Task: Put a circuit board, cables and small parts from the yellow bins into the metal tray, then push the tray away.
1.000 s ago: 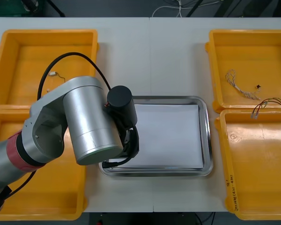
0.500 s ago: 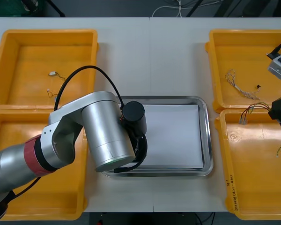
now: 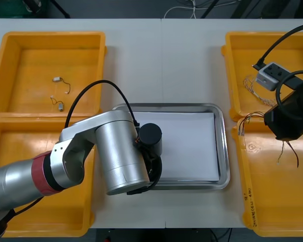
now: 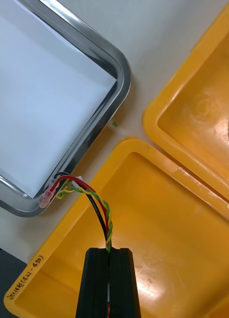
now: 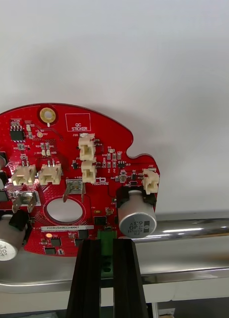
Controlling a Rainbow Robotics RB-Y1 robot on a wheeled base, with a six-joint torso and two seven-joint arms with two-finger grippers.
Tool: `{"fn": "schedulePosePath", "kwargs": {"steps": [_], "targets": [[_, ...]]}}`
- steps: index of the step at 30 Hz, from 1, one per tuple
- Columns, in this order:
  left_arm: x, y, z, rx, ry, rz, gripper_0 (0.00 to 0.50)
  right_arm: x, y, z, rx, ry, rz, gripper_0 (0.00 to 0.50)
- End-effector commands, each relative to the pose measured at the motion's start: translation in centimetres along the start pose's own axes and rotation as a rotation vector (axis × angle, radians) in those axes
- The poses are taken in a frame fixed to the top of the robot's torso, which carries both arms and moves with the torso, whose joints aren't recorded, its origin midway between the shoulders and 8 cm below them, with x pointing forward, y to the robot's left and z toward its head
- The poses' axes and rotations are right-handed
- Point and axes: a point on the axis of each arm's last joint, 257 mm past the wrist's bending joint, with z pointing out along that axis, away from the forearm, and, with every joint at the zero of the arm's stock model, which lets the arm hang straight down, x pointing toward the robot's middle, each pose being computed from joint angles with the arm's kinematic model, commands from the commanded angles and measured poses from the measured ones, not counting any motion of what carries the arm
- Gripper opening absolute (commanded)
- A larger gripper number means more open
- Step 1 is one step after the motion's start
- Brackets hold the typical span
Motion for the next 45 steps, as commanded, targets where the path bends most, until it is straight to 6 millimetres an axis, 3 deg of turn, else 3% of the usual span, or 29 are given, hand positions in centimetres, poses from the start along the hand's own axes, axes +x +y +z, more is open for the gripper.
{"fn": "schedulePosePath", "kwargs": {"steps": [1, 11, 28, 29, 30, 31, 45], "targets": [[-0.5, -2.5, -0.8, 0.044, -0.038, -0.023, 0.000, -2.2, 1.4, 0.0, -0.001, -0.037, -0.025, 0.000], [-0.4, -2.9, -0.2, 0.055, -0.036, -0.023, 0.000, -2.8, 2.9, 0.7, -0.005, -0.021, -0.067, 0.000], [-0.8, -3.0, 0.3, 0.060, -0.041, -0.037, 0.003, -2.5, 2.8, 0.8, 0.000, -0.008, -0.055, 0.000], [-0.8, -3.0, 0.3, 0.060, -0.041, -0.037, 0.086, -2.4, 2.8, 0.8, 0.001, -0.005, -0.053, 0.000], [-0.8, -3.0, 0.3, 0.060, -0.041, -0.038, 0.366, -2.4, 2.8, 0.8, 0.001, -0.005, -0.053, 0.000], [-0.8, -3.1, 0.3, 0.061, -0.041, -0.041, 0.500, -2.4, 2.8, 0.8, 0.001, -0.005, -0.053, 0.000], [-1.1, -3.3, 0.2, 0.069, -0.046, -0.050, 0.500, -2.5, 2.9, 0.8, -0.001, -0.005, -0.051, 0.000]]}}
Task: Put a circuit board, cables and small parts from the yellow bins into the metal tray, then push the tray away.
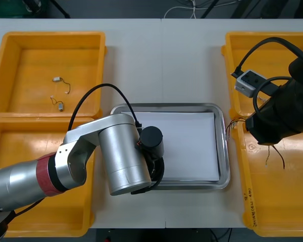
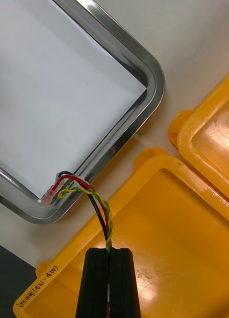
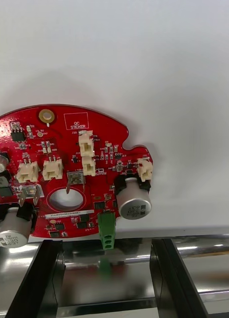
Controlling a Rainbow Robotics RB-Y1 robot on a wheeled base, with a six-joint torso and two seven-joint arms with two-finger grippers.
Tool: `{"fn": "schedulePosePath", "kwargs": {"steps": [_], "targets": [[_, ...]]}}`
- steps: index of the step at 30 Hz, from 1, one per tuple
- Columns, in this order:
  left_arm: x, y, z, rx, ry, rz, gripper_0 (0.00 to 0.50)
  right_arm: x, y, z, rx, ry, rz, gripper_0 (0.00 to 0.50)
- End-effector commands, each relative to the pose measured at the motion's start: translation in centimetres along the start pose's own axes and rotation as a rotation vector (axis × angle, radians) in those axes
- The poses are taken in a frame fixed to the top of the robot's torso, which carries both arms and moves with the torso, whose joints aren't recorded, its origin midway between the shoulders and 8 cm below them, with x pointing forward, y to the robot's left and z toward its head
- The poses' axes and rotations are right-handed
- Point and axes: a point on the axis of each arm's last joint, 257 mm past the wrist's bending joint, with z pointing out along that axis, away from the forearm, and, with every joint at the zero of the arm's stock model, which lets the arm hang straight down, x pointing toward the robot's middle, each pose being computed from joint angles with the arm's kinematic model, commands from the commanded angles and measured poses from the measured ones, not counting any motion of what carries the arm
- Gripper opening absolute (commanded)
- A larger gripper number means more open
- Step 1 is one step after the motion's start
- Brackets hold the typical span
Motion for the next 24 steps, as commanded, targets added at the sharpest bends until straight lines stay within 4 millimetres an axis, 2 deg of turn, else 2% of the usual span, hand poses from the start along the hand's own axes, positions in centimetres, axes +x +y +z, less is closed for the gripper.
{"fn": "schedulePosePath", "kwargs": {"steps": [1, 8, 17, 24], "targets": [[-0.8, -2.5, -1.1, 0.044, -0.034, -0.034, 0.500, -1.5, 0.3, -0.6, 0.010, -0.034, 0.004, 0.000], [-1.7, -2.2, -2.3, 0.037, -0.038, -0.040, 0.500, -1.8, 0.9, -0.4, -0.003, -0.042, 0.010, 0.000], [-3.2, -0.7, -6.4, -0.011, -0.011, -0.029, 0.500, -2.0, 2.7, 0.0, -0.035, -0.049, -0.035, 0.000], [-5.4, 0.3, -9.6, -0.030, -0.010, -0.037, 0.500, -2.5, 5.0, 1.1, -0.046, -0.039, -0.131, 0.000]]}}
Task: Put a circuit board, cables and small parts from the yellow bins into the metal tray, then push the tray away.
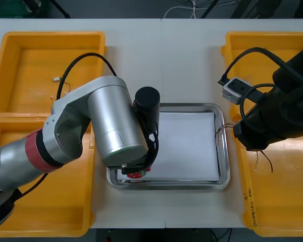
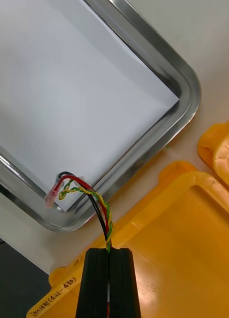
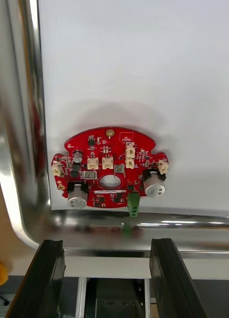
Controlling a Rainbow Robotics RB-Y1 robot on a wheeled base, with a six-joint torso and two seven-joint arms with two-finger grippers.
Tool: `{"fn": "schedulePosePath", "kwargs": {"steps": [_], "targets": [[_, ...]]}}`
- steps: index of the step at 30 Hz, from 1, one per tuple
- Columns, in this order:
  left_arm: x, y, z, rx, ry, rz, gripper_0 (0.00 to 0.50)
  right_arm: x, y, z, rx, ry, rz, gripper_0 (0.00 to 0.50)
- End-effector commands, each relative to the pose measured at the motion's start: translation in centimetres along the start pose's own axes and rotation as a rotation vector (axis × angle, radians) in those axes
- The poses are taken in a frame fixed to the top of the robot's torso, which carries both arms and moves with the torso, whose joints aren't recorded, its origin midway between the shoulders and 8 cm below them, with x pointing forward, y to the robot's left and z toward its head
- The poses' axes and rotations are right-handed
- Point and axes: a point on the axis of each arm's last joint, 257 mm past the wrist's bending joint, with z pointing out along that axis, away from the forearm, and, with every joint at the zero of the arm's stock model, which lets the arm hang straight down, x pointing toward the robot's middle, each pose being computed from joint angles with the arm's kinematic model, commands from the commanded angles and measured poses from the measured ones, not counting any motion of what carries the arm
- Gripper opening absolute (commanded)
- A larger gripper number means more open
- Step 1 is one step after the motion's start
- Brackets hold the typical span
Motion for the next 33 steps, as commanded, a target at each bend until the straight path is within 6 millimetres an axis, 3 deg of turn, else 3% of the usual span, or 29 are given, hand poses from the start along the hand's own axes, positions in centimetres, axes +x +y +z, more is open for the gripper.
{"fn": "schedulePosePath", "kwargs": {"steps": [1, 19, 24, 33], "targets": [[-3.0, -1.4, -4.4, 0.052, -0.068, -0.001, 0.500, -2.1, 2.4, 0.1, 0.007, -0.031, -0.093, 0.000], [-8.0, 4.7, -8.5, 0.019, -0.104, -0.028, 0.500, -7.4, 8.3, 4.7, -0.022, -0.067, -0.242, 0.000], [-9.2, 6.8, -9.5, -0.013, -0.108, -0.028, 0.500, -7.3, 8.9, 6.7, -0.022, -0.054, -0.249, 0.000], [-12.5, 10.4, -11.0, -0.040, -0.110, -0.026, 0.500, -5.1, 8.9, 9.6, -0.003, 0.008, -0.285, 0.000]]}}
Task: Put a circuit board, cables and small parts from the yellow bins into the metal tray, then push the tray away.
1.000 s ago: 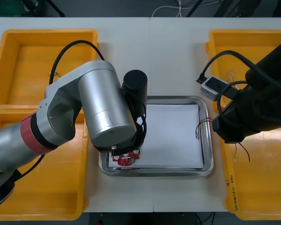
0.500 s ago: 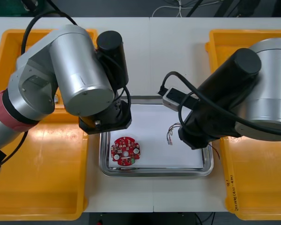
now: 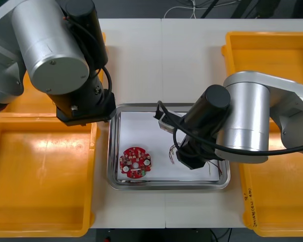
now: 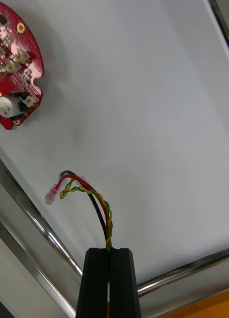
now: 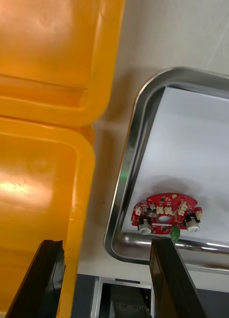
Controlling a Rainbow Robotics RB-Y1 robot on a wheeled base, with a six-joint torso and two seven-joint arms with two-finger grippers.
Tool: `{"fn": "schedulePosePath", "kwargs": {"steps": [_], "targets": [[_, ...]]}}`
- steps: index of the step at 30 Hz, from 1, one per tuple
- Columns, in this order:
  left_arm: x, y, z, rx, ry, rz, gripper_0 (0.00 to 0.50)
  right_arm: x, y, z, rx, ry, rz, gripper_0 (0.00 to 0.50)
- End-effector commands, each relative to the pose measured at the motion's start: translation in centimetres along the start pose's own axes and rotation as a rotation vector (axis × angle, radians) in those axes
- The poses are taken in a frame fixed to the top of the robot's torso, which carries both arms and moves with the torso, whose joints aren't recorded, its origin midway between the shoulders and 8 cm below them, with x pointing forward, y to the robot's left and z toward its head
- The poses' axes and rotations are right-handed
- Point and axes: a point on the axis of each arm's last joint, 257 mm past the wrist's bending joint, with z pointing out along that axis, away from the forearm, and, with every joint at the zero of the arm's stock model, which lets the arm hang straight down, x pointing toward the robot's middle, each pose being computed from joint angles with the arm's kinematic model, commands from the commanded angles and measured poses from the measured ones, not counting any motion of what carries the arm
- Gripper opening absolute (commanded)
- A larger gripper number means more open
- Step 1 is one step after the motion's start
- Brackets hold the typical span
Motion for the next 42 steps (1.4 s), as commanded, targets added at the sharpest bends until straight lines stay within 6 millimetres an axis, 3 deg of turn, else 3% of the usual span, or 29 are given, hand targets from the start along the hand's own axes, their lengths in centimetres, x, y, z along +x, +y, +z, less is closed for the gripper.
{"fn": "schedulePosePath", "kwargs": {"steps": [1, 12, 26, 28, 30, 32, 42], "targets": [[-4.6, 2.2, -3.1, 0.000, -0.066, 0.076, 0.500, -0.5, 0.4, 0.4, 0.012, 0.005, -0.036, 0.000], [-9.3, 6.1, -4.4, -0.011, -0.086, 0.102, 0.500, -0.6, 0.8, 2.1, 0.018, 0.006, -0.055, 0.000], [-13.4, 10.4, -5.3, -0.027, -0.118, 0.142, 0.500, -0.7, 0.4, 3.1, 0.030, -0.005, -0.057, 0.000], [-13.9, 10.8, -5.3, -0.026, -0.122, 0.143, 0.500, -0.5, 0.5, 3.2, 0.031, 0.000, -0.056, 0.051], [-14.6, 11.4, -5.4, -0.023, -0.131, 0.144, 0.500, -0.2, 0.3, 3.4, 0.041, 0.004, -0.054, 0.352], [-15.1, 12.0, -5.4, -0.026, -0.138, 0.147, 0.500, -0.1, 0.1, 3.4, 0.048, 0.004, -0.055, 0.500], [-17.8, 13.5, -4.7, -0.026, -0.193, 0.151, 0.500, -0.9, -0.6, 2.5, 0.061, -0.014, -0.036, 0.500]]}}
